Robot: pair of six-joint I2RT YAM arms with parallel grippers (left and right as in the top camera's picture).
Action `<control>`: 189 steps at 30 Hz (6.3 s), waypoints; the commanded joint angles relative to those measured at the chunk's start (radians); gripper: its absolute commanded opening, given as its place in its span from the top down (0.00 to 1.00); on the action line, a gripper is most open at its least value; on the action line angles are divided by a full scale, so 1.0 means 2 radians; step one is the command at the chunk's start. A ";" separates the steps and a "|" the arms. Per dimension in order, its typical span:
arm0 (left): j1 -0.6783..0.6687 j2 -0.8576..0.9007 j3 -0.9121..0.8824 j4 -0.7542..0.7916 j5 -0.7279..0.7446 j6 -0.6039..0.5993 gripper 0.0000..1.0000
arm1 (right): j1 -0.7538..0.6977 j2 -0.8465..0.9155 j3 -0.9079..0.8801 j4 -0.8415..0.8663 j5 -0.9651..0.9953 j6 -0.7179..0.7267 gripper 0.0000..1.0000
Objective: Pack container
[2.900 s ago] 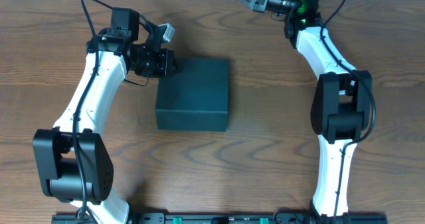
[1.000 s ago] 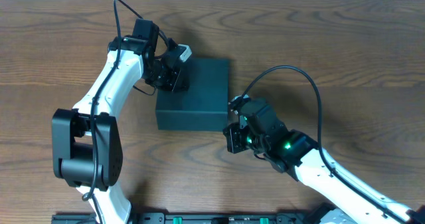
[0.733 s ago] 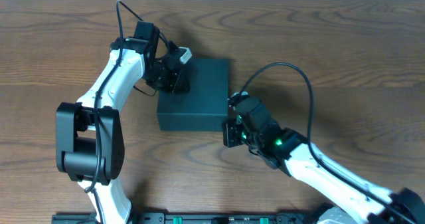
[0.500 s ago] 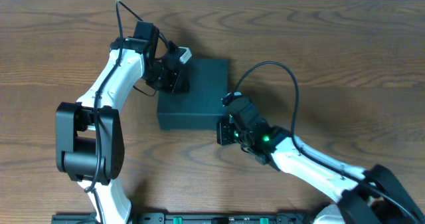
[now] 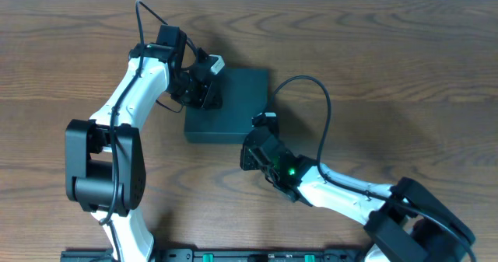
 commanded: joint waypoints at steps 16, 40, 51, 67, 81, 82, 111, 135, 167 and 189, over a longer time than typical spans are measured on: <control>0.026 -0.090 0.079 -0.056 -0.004 -0.005 0.94 | -0.108 -0.355 0.006 -0.129 -0.026 -0.180 0.98; 0.117 -0.205 0.086 -0.001 -0.082 0.001 0.05 | -0.216 -0.500 0.005 -0.368 -0.029 -0.218 0.01; 0.117 -0.205 0.086 -0.001 -0.082 0.001 0.05 | -0.216 -0.500 0.005 -0.419 -0.029 -0.218 0.01; 0.118 -0.229 0.086 -0.033 -0.197 -0.004 0.05 | -0.216 -0.500 0.005 -0.419 -0.029 -0.218 0.01; 0.113 -0.432 -0.043 0.021 -0.252 -0.058 0.05 | -0.216 -0.500 0.005 -0.419 -0.029 -0.218 0.01; 0.113 -0.455 -0.067 0.033 -0.250 -0.058 0.05 | -0.216 -0.500 0.005 -0.419 -0.029 -0.218 0.01; 0.119 -0.958 -0.620 0.210 -0.334 -0.229 0.05 | -0.216 -0.500 0.005 -0.419 -0.029 -0.218 0.01; 0.125 -0.978 -0.667 0.210 -0.355 -0.222 0.05 | -0.216 -0.500 0.005 -0.419 -0.029 -0.218 0.01; 0.125 -0.977 -0.667 0.210 -0.355 -0.222 0.05 | -0.240 -0.559 -0.047 -0.404 0.059 -0.309 0.01; 0.125 -0.977 -0.667 0.210 -0.355 -0.222 0.05 | -0.308 -0.825 -0.281 -0.289 0.008 -0.278 0.01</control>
